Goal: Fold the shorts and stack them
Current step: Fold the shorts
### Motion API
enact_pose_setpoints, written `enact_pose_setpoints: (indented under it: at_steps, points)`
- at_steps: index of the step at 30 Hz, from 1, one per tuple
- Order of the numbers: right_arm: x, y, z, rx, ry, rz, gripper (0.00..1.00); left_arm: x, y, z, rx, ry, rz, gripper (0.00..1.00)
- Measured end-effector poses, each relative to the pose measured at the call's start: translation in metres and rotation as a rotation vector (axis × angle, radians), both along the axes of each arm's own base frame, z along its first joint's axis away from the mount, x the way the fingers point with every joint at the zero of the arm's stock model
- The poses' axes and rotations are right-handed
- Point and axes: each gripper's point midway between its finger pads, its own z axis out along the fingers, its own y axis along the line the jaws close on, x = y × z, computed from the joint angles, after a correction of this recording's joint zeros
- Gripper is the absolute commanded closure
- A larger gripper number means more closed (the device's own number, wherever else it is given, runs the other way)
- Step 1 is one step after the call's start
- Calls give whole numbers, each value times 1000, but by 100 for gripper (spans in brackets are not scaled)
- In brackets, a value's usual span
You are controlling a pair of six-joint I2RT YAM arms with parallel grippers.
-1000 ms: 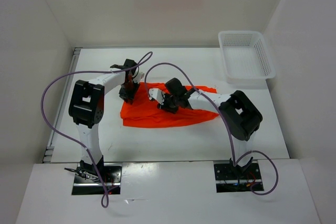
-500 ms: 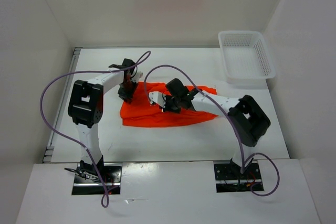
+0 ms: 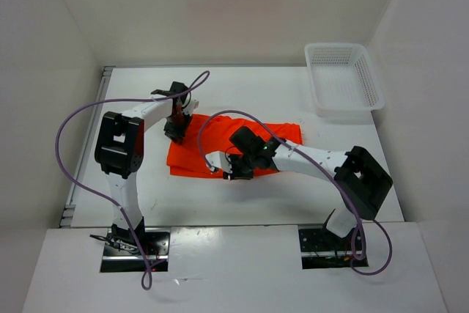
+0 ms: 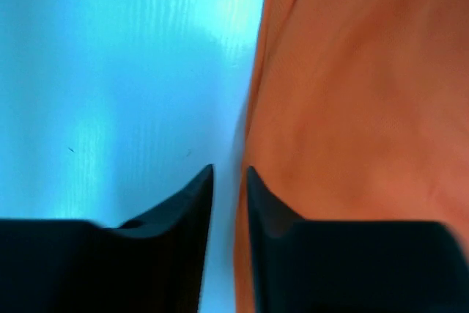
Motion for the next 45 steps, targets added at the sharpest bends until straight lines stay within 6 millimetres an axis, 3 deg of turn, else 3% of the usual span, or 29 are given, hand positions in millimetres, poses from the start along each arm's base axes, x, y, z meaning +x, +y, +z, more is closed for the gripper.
enact_pose_setpoints:
  at_steps: [6,10,13,15,18,20,24,28,35,38,45]
  points:
    - [-5,-4,-4,-12,26,-12,51,0,1,3,-1,-7,3,63]
    - [1,-5,11,29,65,-118,48,-1,-1,28,-31,-43,1,60]
    - [33,-11,40,114,91,-293,57,11,-5,67,-62,-141,-1,60]
    - [64,-29,56,156,84,-441,62,26,-7,92,-79,-225,0,60]
    - [98,-70,55,144,79,-652,65,48,-9,106,-93,-293,4,59]
    - [108,-96,43,95,86,-758,66,56,-9,98,-90,-288,9,59]
    - [108,-142,16,-28,109,-896,67,64,-5,51,-68,-203,23,57]
    - [92,-164,-4,-128,122,-932,67,60,-2,17,-54,-127,29,55]
    - [73,-180,-21,-211,134,-932,67,73,-10,23,-95,-165,19,55]
    - [69,-184,-25,-230,131,-923,62,78,-16,24,-122,-172,11,55]
    - [60,-199,-39,-298,103,-889,62,71,-23,3,-158,-110,-1,63]
